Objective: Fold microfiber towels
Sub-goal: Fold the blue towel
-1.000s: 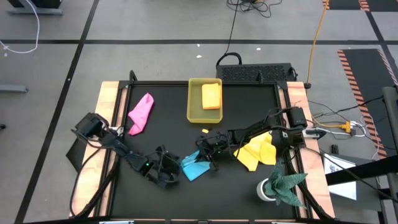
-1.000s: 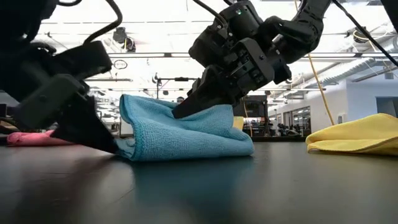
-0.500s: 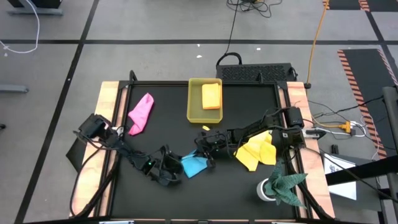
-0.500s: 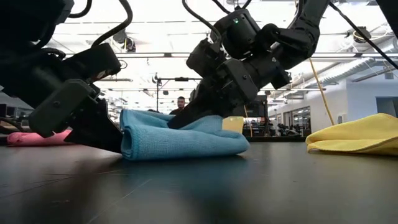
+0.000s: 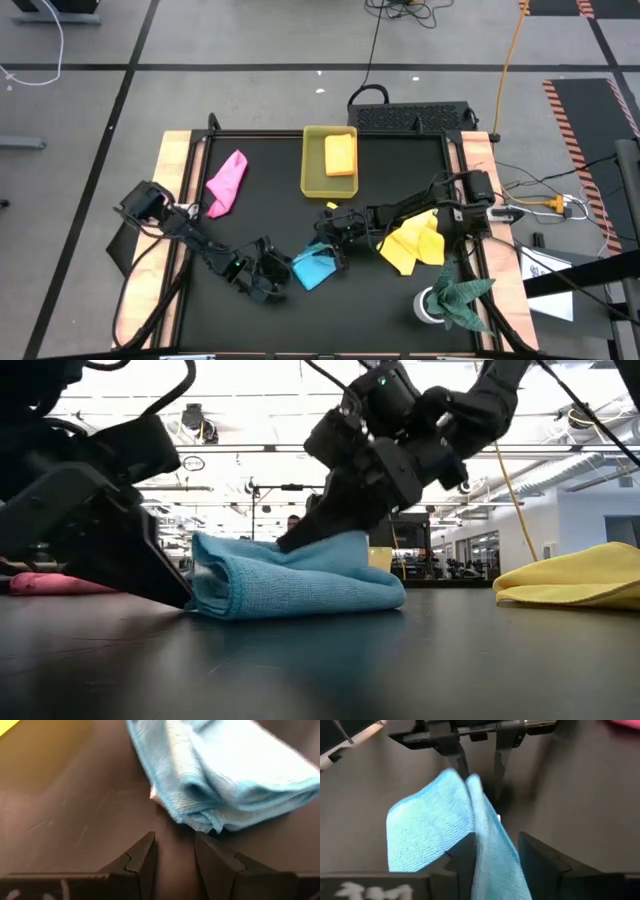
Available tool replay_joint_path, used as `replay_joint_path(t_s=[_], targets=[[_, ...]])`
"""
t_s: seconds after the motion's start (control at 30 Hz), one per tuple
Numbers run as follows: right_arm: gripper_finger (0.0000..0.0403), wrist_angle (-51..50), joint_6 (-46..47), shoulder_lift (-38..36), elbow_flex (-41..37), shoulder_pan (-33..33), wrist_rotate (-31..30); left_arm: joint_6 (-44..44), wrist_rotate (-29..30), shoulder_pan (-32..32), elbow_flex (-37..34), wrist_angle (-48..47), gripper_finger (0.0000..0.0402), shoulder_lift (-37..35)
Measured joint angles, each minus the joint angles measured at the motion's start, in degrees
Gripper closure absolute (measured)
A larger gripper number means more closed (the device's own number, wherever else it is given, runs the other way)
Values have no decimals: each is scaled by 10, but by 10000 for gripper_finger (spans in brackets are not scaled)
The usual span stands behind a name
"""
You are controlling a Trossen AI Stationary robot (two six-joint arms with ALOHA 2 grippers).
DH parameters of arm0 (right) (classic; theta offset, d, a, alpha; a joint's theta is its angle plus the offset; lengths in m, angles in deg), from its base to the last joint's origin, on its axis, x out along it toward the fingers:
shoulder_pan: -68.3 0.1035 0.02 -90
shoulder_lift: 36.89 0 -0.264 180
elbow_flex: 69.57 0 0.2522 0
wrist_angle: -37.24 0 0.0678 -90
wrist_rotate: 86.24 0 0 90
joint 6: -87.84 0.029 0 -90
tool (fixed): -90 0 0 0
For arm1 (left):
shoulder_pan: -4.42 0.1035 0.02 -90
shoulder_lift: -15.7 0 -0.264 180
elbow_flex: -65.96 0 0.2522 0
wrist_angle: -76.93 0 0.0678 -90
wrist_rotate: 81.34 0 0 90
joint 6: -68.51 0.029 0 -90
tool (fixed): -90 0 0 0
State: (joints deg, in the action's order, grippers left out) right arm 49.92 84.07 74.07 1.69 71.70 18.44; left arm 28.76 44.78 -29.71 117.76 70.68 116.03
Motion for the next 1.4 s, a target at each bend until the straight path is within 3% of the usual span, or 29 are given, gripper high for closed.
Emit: replay_joint_path(t_s=[0.2,0.33,0.53,0.67,0.93,1.17,1.3,1.4], targets=[[244,-74,0,-56,0,3,-59,-65,13,-25,0,-88,259,-31],[250,-115,0,-91,0,16,-56,-71,31,-42,0,-91,259,-50],[281,-114,29,-100,0,38,4,-37,77,-65,0,-68,259,-82],[318,-105,66,-73,0,42,-23,9,91,-66,0,-17,259,-82],[397,-111,76,-27,-1,30,-165,143,12,-23,1,158,259,-6],[393,-148,65,-29,-1,23,-187,90,-22,-4,0,120,259,18],[397,-145,61,-48,-1,26,-250,85,-31,-18,0,129,259,4],[402,-144,62,-65,-1,31,-249,94,-30,-28,1,139,259,-11]])
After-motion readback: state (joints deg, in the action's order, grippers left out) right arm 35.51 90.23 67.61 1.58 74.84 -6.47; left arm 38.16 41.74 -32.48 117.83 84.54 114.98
